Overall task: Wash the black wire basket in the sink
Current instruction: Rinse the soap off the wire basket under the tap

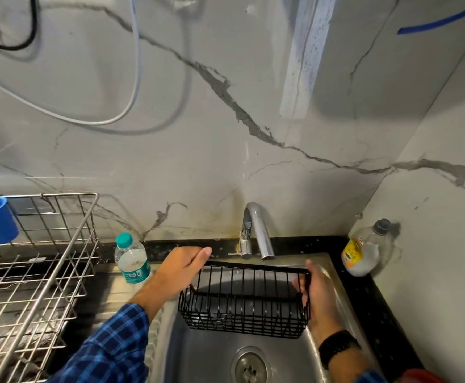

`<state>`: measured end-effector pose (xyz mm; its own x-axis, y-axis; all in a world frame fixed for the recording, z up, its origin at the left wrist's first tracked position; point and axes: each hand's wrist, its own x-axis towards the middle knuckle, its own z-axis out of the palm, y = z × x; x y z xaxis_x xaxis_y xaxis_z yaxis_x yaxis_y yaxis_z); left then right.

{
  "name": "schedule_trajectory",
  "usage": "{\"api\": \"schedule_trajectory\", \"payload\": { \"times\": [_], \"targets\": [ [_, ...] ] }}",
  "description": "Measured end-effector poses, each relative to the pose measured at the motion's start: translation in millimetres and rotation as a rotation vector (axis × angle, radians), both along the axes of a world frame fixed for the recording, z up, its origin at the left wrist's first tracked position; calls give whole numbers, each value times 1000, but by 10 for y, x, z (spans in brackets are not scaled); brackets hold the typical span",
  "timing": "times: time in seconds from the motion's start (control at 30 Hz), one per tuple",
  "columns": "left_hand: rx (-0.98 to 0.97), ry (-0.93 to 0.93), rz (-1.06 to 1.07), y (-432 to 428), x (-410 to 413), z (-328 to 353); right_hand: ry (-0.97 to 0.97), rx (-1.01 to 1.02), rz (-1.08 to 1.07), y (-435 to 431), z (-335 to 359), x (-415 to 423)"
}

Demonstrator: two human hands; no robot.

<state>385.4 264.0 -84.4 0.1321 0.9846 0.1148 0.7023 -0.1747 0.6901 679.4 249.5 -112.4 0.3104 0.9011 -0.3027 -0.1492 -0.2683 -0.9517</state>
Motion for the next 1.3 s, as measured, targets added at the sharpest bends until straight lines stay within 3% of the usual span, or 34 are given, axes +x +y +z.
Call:
{"api": "schedule_trajectory", "payload": {
  "times": [0.1,0.2,0.23,0.3,0.4,0.53,0.6,0.7,0.9,1.03,1.13,1.2,1.3],
  "targets": [
    [26,16,44,32,159,134,-441,84,203,15,137,70],
    [39,219,1,-12,423,279,-1039,286,494,-62,383,-81],
    [61,279,-9,-32,520,299,-1167,335,570,-100,437,-189],
    [110,273,-4,-74,627,320,-1190,385,625,-154,426,-353],
    [-50,-234,131,-97,522,305,-1359,534,518,-186,243,-299],
    [-714,-828,262,-254,415,96,-1668,861,308,-382,-3,-218],
    [-864,-945,278,-335,417,11,-1690,941,321,-433,-18,-196],
    [-876,-919,287,-374,449,-88,-1686,1025,399,-445,-26,-102],
    [-509,-908,188,-413,661,-78,-1714,984,522,-504,-29,69],
    [-210,-656,20,-310,649,-86,-1684,746,665,-518,-5,149],
    [55,-373,-127,-267,740,-98,-1539,421,972,-494,134,147],
    [121,-321,-185,-248,852,-99,-1296,90,1160,-530,134,149],
    [116,-357,-167,-274,973,-153,-1080,-95,1178,-557,227,162]
  ]
}}
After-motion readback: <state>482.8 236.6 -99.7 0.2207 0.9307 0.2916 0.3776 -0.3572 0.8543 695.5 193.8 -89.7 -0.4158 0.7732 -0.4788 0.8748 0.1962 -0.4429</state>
